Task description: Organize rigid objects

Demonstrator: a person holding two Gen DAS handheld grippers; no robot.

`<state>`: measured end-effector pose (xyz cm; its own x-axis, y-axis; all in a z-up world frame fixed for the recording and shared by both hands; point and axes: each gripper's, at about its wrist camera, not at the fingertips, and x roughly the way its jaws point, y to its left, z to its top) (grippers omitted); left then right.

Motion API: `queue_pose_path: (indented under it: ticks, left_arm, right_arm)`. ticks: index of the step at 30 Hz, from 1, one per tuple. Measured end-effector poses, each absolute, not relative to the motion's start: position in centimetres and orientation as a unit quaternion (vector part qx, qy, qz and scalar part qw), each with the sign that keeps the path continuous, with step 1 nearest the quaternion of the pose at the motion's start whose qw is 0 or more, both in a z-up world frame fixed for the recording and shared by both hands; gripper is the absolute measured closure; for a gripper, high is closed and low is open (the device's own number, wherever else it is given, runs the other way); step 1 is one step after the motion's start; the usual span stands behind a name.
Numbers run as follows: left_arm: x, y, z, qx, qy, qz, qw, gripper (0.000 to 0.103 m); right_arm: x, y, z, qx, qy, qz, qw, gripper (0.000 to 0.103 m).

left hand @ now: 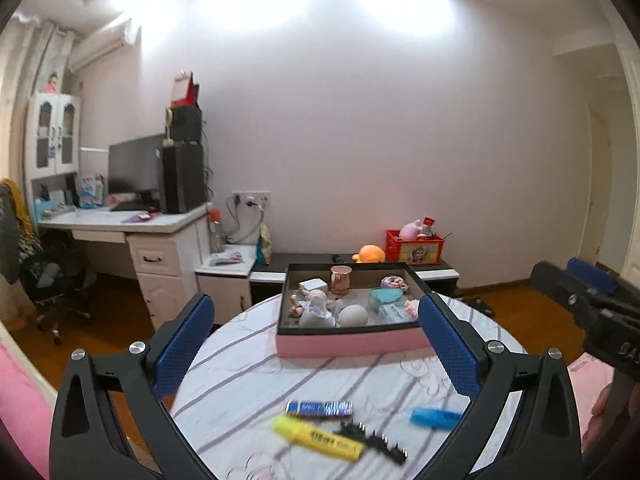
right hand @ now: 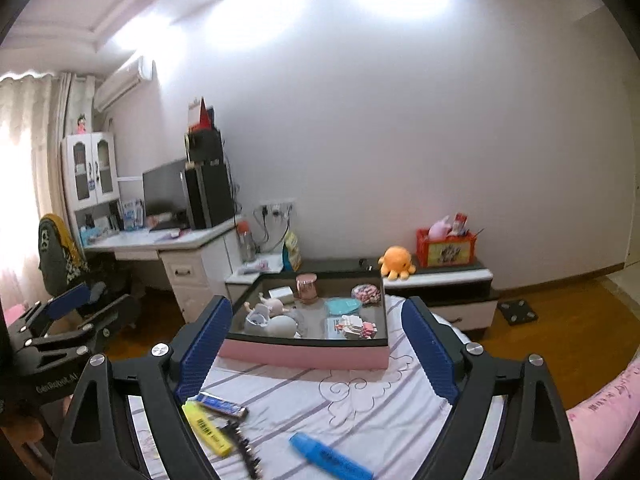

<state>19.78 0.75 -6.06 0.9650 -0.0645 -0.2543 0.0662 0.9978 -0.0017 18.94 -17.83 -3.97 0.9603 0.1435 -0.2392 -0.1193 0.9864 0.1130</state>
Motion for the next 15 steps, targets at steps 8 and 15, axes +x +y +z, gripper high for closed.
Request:
queue_pose_path:
  ticks: [8, 15]
  left_arm:
    - [13.4, -0.2, -5.3, 0.031, 0.108, -0.036, 0.993, 0.0]
    - [10.7, -0.3, -4.2, 0.049, 0.085, -0.02, 0.995, 0.0]
  right_arm:
    - [12.6, -16.3, -2.7, 0.024, 0.081, 0.047, 0.995, 0.0]
    - [9.9, -15.8, -2.2, 0.02, 0.067, 0.035, 0.997, 0.0]
